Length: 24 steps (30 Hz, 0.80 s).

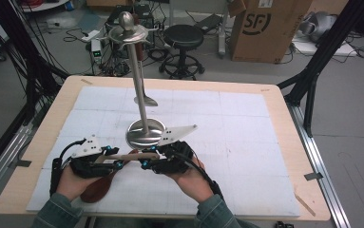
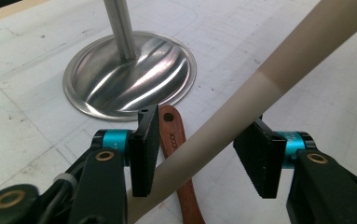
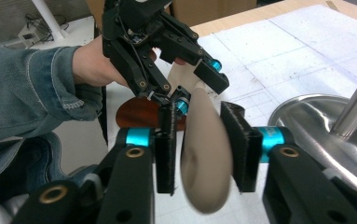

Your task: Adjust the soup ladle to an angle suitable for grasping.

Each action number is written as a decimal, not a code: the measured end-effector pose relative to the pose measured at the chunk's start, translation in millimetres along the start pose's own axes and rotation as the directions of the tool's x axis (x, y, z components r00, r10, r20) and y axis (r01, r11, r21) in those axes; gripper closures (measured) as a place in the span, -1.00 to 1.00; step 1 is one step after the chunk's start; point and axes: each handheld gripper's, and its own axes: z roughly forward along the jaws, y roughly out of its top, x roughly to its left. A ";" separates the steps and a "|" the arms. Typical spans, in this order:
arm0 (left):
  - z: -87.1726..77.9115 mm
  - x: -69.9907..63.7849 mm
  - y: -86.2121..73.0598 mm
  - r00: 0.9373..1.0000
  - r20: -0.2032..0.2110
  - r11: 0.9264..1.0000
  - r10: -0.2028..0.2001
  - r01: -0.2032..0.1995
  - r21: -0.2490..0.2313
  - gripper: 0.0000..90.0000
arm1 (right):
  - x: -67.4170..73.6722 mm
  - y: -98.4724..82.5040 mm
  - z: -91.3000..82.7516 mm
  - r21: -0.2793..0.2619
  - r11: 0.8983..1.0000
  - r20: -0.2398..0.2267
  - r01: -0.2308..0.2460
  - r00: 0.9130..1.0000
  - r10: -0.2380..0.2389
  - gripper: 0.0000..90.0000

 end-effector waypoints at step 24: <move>-2.1 -2.6 2.6 1.000 0.024 1.000 0.011 -0.011 -0.025 0.37 | -5.4 -6.2 27.1 -0.102 0.988 0.031 -0.112 0.993 0.116 0.39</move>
